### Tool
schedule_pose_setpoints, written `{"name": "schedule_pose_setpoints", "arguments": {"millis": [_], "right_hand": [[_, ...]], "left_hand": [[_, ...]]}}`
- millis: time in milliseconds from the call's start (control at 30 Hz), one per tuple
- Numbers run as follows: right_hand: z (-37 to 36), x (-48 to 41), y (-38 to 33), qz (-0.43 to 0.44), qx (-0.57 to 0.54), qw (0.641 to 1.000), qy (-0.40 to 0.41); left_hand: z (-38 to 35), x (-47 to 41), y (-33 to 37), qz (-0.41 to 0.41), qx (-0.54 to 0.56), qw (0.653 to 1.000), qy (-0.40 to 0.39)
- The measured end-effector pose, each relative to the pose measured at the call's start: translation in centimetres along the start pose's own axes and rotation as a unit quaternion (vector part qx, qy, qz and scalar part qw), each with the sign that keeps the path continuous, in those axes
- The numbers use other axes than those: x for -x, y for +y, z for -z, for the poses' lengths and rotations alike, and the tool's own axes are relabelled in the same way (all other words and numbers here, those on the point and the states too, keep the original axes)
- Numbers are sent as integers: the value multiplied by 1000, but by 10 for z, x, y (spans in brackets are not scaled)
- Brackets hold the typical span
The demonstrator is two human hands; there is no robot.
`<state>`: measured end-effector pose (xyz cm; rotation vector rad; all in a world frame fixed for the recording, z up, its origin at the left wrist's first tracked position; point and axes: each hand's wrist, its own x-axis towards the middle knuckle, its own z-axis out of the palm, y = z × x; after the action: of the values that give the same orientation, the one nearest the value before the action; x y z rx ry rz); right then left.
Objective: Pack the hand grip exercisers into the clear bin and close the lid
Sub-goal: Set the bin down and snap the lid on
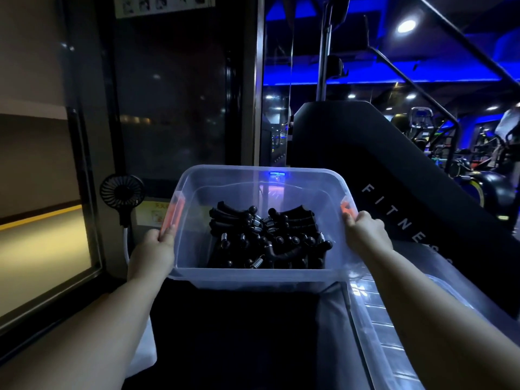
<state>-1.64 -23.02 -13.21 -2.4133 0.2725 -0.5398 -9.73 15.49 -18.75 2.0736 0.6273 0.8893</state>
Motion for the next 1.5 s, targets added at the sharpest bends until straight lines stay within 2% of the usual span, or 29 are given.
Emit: {"name": "schedule_pose_setpoints", "arguments": {"millis": [200, 333, 467, 600, 667, 800, 1133, 1500], "right_hand": [[-3, -16, -3, -18, 9, 1000, -15], [-5, -29, -5, -26, 0, 999, -37], [-11, -39, -6, -20, -11, 999, -26], [-13, -45, -13, 7, 84, 996, 4], [-15, -54, -15, 16, 95, 995, -15], [-21, -72, -16, 27, 33, 997, -72], [-45, -111, -21, 17, 115, 989, -97], [-48, -121, -23, -3, 57, 983, -172]], "left_hand": [[-3, -35, 32, 3, -138, 989, -48], [-7, -54, 51, 38, -195, 976, -89], [-14, -71, 55, 27, -151, 983, -103], [-20, -81, 57, 11, -142, 982, -124], [-22, -85, 54, 6, -126, 984, -124], [-26, -95, 50, 20, -76, 986, -148], [-36, -111, 52, 49, -48, 982, -178], [-44, -111, 56, 112, -3, 972, -209]]}}
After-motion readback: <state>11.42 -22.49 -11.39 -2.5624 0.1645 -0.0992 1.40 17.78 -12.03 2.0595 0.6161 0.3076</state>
